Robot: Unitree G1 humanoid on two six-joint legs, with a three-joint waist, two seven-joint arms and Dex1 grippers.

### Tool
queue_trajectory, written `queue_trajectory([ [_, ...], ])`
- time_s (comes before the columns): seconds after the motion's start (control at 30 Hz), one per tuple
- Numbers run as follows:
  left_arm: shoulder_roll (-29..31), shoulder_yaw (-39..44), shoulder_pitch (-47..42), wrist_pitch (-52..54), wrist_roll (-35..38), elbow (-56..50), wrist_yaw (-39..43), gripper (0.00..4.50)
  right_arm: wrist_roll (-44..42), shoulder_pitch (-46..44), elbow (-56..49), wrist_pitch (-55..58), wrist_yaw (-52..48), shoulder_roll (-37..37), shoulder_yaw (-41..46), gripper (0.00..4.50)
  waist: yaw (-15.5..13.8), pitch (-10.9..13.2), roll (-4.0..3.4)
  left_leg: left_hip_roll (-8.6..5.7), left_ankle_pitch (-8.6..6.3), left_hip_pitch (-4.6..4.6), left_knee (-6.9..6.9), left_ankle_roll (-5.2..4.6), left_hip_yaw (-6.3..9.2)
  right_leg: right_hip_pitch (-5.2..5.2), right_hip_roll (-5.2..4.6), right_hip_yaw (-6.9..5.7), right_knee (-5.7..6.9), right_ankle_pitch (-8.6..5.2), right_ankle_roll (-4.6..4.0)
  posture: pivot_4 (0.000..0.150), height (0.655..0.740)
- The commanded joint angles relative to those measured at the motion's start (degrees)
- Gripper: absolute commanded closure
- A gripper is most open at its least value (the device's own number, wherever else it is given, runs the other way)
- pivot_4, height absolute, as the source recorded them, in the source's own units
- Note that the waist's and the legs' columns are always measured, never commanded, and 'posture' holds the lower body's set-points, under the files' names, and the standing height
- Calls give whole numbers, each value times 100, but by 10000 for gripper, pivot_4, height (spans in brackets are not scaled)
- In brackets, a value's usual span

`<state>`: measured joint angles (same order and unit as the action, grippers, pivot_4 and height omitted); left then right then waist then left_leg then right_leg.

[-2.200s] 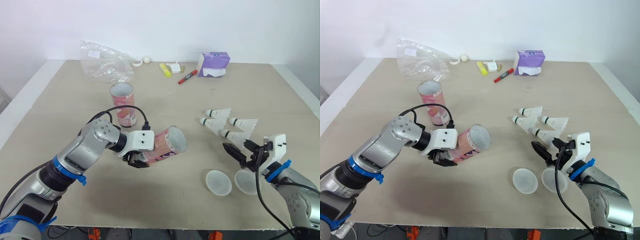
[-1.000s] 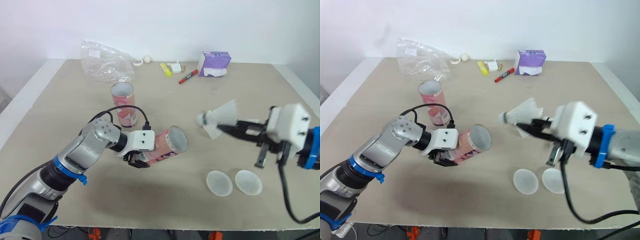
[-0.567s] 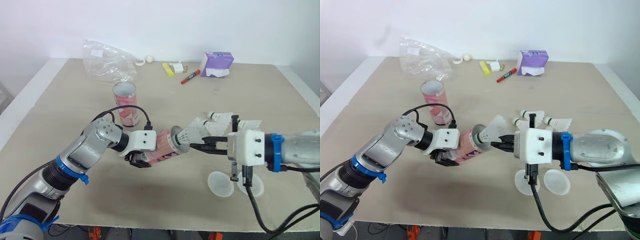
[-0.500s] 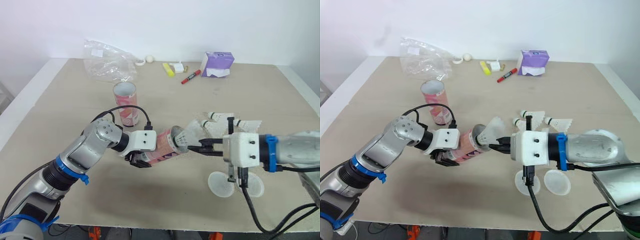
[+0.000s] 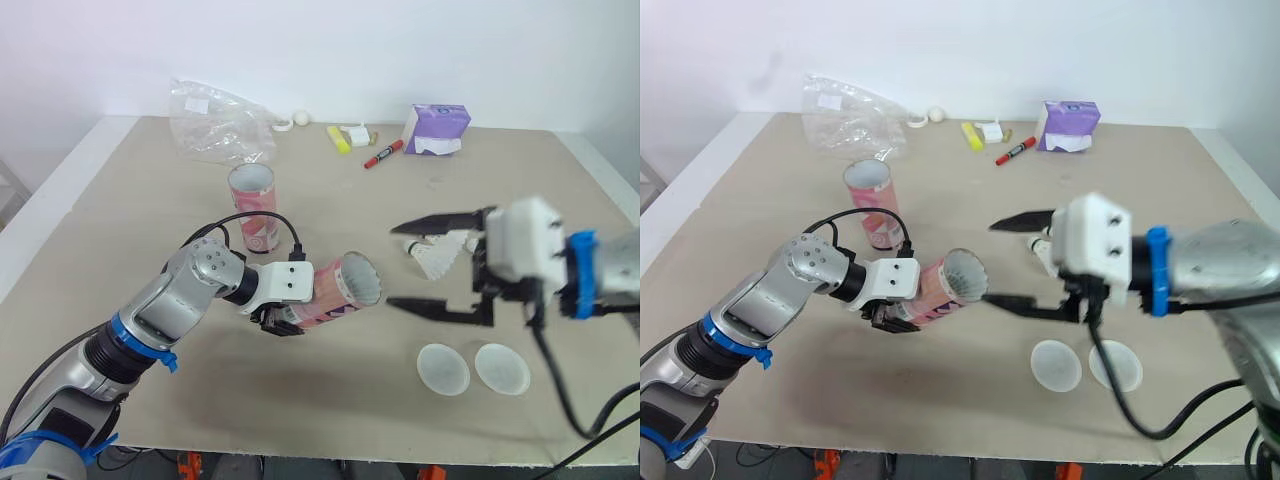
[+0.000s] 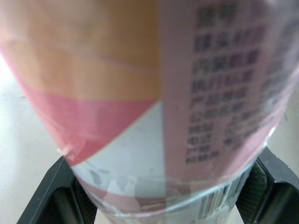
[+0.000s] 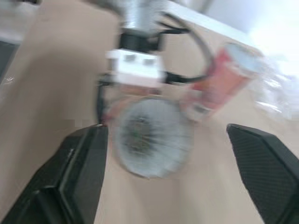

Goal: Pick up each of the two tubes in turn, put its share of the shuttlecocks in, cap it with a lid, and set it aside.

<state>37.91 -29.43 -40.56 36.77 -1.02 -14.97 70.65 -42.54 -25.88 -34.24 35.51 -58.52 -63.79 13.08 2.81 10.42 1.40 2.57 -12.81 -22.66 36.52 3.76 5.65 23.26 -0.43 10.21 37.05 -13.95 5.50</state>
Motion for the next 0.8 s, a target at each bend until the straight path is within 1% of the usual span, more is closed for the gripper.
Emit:
queue_trajectory([
  [0.03, -35, -116, -6, -29, 16, -31, 34, 12281, 229, -142, 356, -105, -265, -245, -30, 4189, -1, -1, -2, 0, 0, 0, 0, 0, 0, 1, 0, 0, 0, 0, 0, 1500, 7400],
  [0.07, -43, -124, -23, -44, 11, -9, 43, 12281, 374, -207, 434, -218, -364, -269, -197, 7315, -1, -1, -3, 0, 0, 0, -5, 0, -1, 3, 0, 0, 0, -2, 2, 1500, 7400],
  [0.1, -51, -129, -36, -54, 5, 10, 49, 12281, 505, -307, 481, -305, -447, -257, -397, 7315, -1, -1, -2, 0, 0, 0, -5, 0, -1, 3, 0, 0, 0, -3, 3, 1500, 7400],
  [0.13, -59, -136, -49, -64, -2, 25, 54, 12281, 676, -494, 475, -394, -505, -154, -733, 13047, 2, -1, -3, 0, 0, -1, -5, 0, -1, 3, 0, 0, 0, -3, 3, 1500, 7400],
  [0.17, -69, -136, -60, -66, -4, 42, 58, 12281, 805, -657, 449, -476, -584, -38, -1030, 14743, 9, -1, -5, 0, 0, -1, -4, 0, -3, 4, -1, 0, 0, -2, 3, 1500, 7400],
  [0.2, -75, -139, -65, -77, -10, 57, 66, 12281, 919, -840, 432, -540, -635, 151, -1346, 20716, 10, -1, -5, 0, 0, 1, -3, 0, -5, 6, -1, 0, 0, 0, 1, 1500, 7400],
  [0.27, -89, -145, -79, -108, -22, 93, 83, 12281, 1059, -1085, 447, -557, -709, 444, -1784, 28960, 7, -1, -5, 2, 0, 2, -3, 0, -5, 6, 1, 0, 1, 1, 0, 1500, 7400],
  [0.33, -104, -144, -92, -131, -33, 124, 93, 12281, 1500, -1248, 584, -802, -893, 591, -2228, 38834, -8, -1, -5, 0, 0, -3, -2, 1, -4, 6, 0, 0, 1, 0, 2, 1500, 7400],
  [0.37, -111, -141, -97, -139, -37, 135, 93, 12281, 1691, -1324, 681, -887, -972, 655, -2430, 42379, -11, -1, -5, 1, 0, -4, -1, 1, -4, 6, 0, 0, 1, 0, 3, 1500, 7400],
  [0.4, -121, -141, -103, -145, -43, 146, 92, 12281, 1870, -1419, 794, -971, -1036, 726, -2605, 44500, -10, -1, -5, 1, 0, -8, 0, 1, -4, 6, 0, 0, 0, -1, 6, 1500, 7400],
  [0.47, -137, -143, -114, -154, -55, 163, 90, 12281, 2117, -1563, 987, -1098, -1132, 860, -2821, 44500, -23, -1, -5, 0, 0, -10, 0, 1, -3, 8, -1, 0, -1, 7, 22, 1500, 7400],
  [0.6, -163, -137, -136, -173, -65, 204, 89, 12281, 2701, -1993, 1471, -1273, -1312, 1268, -3374, 44500, -9, -1, -6, 0, 0, -8, -2, 1, -2, 9, 0, 0, 1, 7, 21, 1500, 7400],
  [0.8, -194, -137, -140, -179, -71, 227, 81, 12281, 3278, -2318, 1847, -1440, -1598, 1649, -3869, 44500, -18, -2, -6, 0, 1, -8, 3, 1, -2, 6, 0, 0, 2, 8, 15, 1500, 7400],
])
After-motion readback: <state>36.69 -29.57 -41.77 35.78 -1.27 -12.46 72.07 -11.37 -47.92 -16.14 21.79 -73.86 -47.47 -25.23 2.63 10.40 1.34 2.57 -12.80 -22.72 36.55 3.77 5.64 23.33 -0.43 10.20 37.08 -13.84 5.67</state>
